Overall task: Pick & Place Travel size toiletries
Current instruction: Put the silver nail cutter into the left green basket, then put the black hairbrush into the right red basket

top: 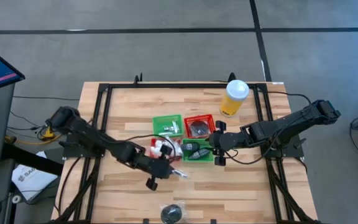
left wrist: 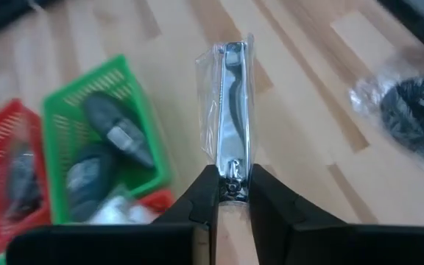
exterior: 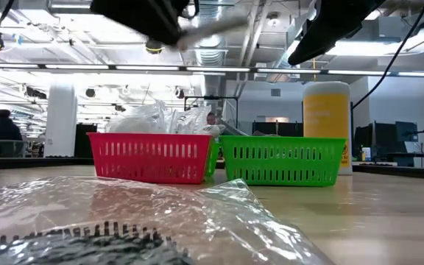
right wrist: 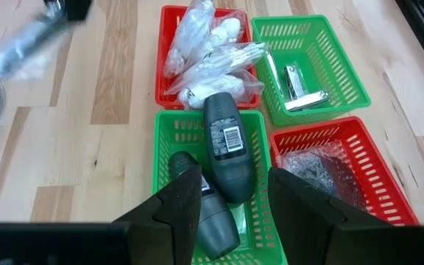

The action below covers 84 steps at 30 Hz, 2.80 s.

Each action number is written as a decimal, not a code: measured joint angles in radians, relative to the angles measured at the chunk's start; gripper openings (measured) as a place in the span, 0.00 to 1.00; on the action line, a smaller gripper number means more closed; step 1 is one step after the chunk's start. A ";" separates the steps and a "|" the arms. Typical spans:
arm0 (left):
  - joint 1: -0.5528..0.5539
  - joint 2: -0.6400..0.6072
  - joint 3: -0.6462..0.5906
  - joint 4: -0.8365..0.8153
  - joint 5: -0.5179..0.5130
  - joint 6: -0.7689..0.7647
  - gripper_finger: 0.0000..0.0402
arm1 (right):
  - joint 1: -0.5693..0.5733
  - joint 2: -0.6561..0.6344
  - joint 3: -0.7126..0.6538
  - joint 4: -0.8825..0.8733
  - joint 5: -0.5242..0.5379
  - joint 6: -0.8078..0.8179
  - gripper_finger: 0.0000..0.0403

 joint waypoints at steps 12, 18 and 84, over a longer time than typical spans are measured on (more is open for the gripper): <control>0.050 -0.186 0.000 -0.120 -0.112 -0.054 0.11 | 0.000 0.000 0.000 0.000 0.000 0.000 0.37; 0.116 -0.228 0.000 -0.197 -0.135 -0.078 0.10 | 0.000 0.000 0.000 0.000 0.000 0.000 0.37; 0.497 -0.230 -0.213 -0.151 -0.075 -0.146 0.29 | 0.000 0.000 0.000 0.001 0.000 -0.001 0.37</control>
